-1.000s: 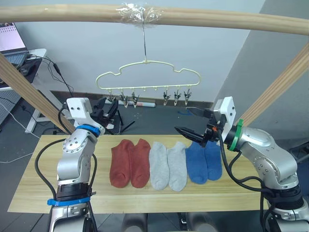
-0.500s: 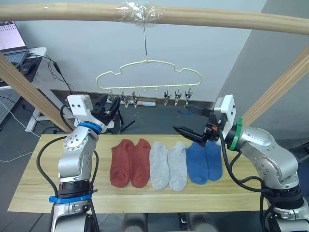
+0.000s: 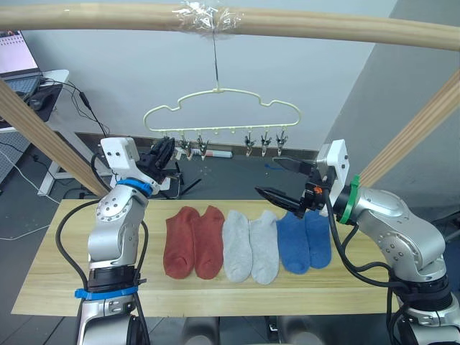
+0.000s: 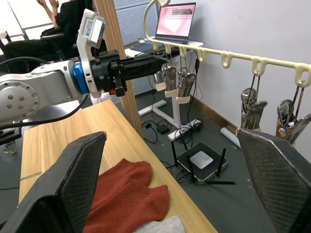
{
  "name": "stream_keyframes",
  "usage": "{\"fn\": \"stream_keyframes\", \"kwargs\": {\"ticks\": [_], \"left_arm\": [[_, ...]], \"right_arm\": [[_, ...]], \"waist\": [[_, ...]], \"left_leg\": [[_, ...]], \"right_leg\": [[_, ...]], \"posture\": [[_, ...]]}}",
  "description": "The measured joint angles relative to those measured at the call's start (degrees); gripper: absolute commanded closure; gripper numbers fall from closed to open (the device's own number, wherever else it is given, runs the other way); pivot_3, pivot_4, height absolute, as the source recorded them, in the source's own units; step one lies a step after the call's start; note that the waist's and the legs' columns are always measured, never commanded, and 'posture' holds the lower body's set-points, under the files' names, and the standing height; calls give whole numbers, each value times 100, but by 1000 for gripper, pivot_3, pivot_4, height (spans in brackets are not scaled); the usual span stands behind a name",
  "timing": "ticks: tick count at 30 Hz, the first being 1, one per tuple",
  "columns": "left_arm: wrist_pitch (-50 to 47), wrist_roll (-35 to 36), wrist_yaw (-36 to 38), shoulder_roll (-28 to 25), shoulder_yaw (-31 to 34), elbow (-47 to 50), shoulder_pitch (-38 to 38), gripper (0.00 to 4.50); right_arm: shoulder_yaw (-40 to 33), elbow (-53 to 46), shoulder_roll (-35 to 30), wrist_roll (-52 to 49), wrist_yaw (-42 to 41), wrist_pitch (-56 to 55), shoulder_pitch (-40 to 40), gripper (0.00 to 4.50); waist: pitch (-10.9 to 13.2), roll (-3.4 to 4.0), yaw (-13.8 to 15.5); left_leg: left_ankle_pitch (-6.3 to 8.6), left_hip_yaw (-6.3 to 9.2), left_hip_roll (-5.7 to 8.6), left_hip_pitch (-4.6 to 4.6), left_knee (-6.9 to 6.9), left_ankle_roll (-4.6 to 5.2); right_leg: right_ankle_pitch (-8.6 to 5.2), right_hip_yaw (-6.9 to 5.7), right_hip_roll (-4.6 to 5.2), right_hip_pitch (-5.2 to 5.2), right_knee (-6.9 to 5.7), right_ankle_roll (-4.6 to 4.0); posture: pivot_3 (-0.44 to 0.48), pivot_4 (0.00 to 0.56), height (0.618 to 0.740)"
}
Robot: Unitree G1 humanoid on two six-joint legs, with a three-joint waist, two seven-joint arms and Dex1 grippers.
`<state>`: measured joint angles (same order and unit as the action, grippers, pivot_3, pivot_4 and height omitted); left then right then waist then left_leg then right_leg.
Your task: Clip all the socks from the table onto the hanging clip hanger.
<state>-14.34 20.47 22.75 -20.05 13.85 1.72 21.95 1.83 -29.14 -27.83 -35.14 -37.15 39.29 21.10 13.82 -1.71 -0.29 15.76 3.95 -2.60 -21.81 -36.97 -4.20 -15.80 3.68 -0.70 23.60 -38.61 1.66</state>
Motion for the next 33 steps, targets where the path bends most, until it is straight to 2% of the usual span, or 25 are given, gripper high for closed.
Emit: {"fn": "stream_keyframes", "kwargs": {"ticks": [6,10,17,24,29,33], "left_arm": [[-75,-15,37,-152,-2,83,4,4446],[-172,-12,43,-251,9,103,-4,4446],[-248,-11,51,-238,-16,126,-48,4446],[-265,-11,65,-234,-62,223,-75,4446],[-271,-11,63,-234,-62,236,-104,4446],[-273,-11,55,-234,-62,259,-137,4446]], "right_arm": [[-2,228,-245,571,84,-418,-1099,0],[-43,1241,-219,1310,574,-745,-1476,0],[-99,3011,120,2071,1364,-837,-1040,0],[64,4268,118,2816,1578,-1199,-608,0],[99,4519,181,2980,1596,-1297,-585,0],[-84,4248,365,2865,1604,-880,-652,0]], "waist": [[1,-2,29],[4,1,12],[12,12,-22],[12,13,-4],[12,13,-4],[12,13,-10]], "left_leg": [[0,15,6,-13,1,0],[-3,11,9,-8,-3,-5],[-11,10,5,-2,-2,-18],[-12,11,8,-6,0,-21],[-12,11,9,-6,-2,-22],[-13,13,7,-5,-2,-23]], "right_leg": [[0,2,1,0,5,0],[-10,8,2,-1,1,18],[-14,12,-3,1,-14,24],[2,10,1,1,-10,-3],[3,10,1,1,-12,-3],[3,9,1,1,-19,-3]], "posture": [[67,231,740],[67,231,740],[60,222,740],[64,214,740],[64,214,740],[74,218,740]]}}
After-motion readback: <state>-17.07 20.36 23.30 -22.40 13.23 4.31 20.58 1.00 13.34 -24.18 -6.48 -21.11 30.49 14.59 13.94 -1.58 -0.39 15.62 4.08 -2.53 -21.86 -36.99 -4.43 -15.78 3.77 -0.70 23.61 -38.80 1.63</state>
